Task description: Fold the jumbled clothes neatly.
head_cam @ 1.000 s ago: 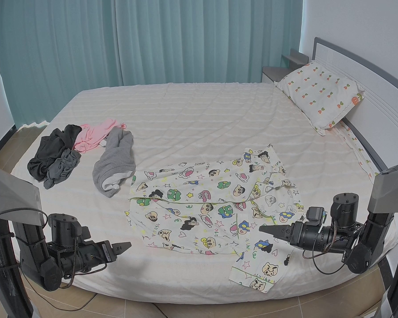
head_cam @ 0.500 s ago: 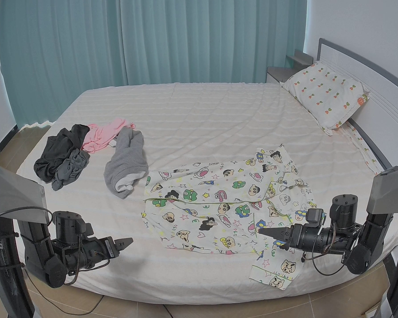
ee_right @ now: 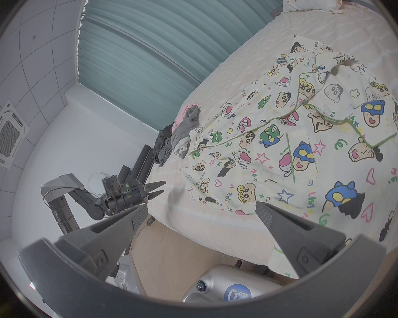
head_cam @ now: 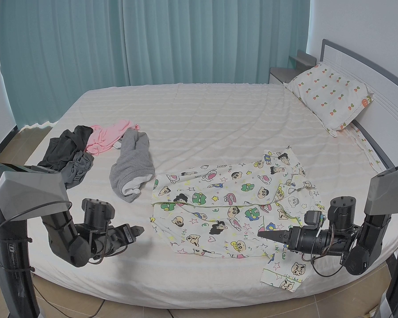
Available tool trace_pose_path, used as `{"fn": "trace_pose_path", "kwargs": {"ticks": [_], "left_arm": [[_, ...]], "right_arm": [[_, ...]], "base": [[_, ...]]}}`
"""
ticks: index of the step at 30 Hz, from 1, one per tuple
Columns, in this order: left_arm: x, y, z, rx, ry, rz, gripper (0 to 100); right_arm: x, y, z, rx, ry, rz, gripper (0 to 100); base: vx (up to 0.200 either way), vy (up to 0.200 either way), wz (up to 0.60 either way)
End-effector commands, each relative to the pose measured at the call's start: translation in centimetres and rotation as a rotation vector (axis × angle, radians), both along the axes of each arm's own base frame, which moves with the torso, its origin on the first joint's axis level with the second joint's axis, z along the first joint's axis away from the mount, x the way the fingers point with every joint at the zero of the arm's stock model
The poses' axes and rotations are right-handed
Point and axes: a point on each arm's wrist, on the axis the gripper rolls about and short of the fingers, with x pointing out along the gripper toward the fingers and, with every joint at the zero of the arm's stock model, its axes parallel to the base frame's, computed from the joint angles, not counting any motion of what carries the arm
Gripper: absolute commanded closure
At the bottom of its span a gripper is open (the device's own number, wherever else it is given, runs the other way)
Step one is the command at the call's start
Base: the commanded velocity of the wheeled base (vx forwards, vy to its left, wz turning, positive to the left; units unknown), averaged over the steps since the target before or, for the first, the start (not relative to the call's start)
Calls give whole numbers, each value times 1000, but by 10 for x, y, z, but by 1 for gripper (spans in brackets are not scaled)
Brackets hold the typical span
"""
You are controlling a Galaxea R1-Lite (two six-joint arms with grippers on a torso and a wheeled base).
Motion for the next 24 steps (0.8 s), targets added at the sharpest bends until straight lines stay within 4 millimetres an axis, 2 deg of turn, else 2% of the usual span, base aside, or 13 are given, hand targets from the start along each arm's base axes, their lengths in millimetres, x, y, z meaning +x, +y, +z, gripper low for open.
{"fn": "trace_pose_path", "kwargs": {"ticks": [1,6,11,17,19,24], "left_arm": [[43,-41,22,-104,146,116,0],[55,-42,36,-103,296,205,0],[65,-37,38,-114,314,270,0],[83,-33,22,-62,286,332,0],[83,-34,15,-24,302,336,0],[79,-32,15,44,345,296,0]], "right_arm": [[-1,3,-3,-7,5,4,0],[0,3,-5,-11,10,2,0],[0,3,-7,-12,4,1,0],[0,3,-6,-10,-1,1,0],[0,3,-5,-8,-3,1,0],[1,3,-6,-10,-3,0,0]], "base": [[0,0,0],[0,0,0],[0,0,0],[0,0,0],[0,0,0],[0,0,0]]}}
